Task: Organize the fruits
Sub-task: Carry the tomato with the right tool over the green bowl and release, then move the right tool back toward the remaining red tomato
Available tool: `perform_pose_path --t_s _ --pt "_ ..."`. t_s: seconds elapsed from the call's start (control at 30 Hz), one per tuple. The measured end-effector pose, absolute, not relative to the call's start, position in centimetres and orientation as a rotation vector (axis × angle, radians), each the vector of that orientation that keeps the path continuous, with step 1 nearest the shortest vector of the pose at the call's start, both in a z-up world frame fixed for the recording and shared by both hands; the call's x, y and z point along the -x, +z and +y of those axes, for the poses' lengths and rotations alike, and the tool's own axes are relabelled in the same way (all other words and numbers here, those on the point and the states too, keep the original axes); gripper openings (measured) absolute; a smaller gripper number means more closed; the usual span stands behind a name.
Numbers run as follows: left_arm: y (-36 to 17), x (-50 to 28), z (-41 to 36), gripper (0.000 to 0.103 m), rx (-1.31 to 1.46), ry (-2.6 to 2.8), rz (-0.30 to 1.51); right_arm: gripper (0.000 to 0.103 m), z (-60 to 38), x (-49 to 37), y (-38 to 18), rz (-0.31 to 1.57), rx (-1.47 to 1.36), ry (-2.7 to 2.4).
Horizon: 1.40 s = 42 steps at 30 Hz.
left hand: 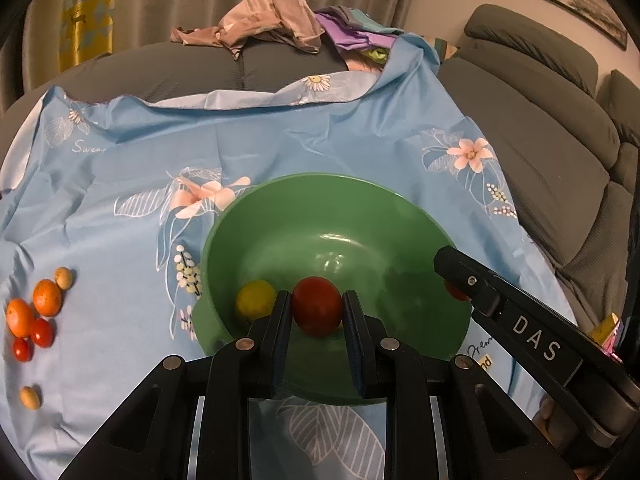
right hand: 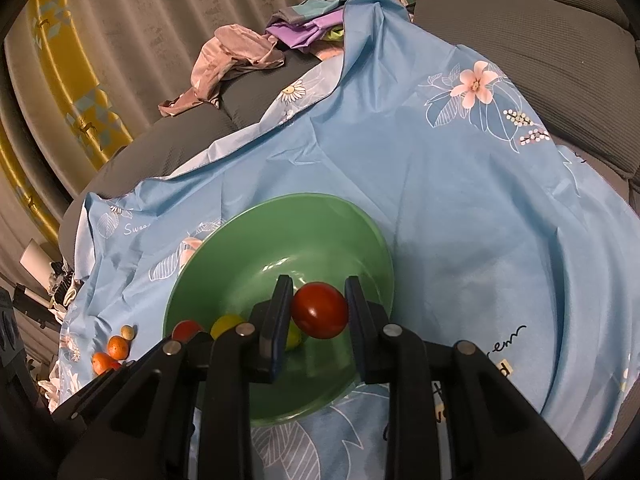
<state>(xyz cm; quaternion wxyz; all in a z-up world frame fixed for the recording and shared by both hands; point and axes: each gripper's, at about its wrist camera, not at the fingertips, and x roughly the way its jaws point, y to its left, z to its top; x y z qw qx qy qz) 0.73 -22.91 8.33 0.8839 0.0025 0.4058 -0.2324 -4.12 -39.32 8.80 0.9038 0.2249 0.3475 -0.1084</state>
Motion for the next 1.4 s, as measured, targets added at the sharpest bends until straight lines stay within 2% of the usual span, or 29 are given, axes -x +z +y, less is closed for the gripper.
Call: perform_pose_path --t_s 1.03,1.07,1.13,1.17,1.23,1.4 --pt "8.0 -0.8 -23.1 0.025 -0.001 -0.493 0.858 0.03 -39.2 3.9 8.3 0.727 -0.461 -0.22" --pt "8.1 -0.8 -23.1 0.025 -0.004 -0.492 0.857 0.031 -39.1 3.9 8.4 0.726 -0.461 -0.221" --pt "8.4 -0.7 -23.0 0.026 -0.001 -0.495 0.852 0.057 -39.0 3.9 8.4 0.724 -0.459 -0.219" --pt "8.6 -0.6 -22.8 0.027 0.003 -0.499 0.847 0.059 -38.9 3.8 8.4 0.722 -0.456 -0.218" --pt "9.0 -0.5 -22.3 0.038 0.013 -0.496 0.843 0.059 -38.8 3.9 8.6 0.714 -0.451 -0.219" --pt "10.3 -0.2 -19.8 0.039 0.053 -0.468 0.829 0.059 -38.3 4.0 9.4 0.689 -0.445 -0.194"
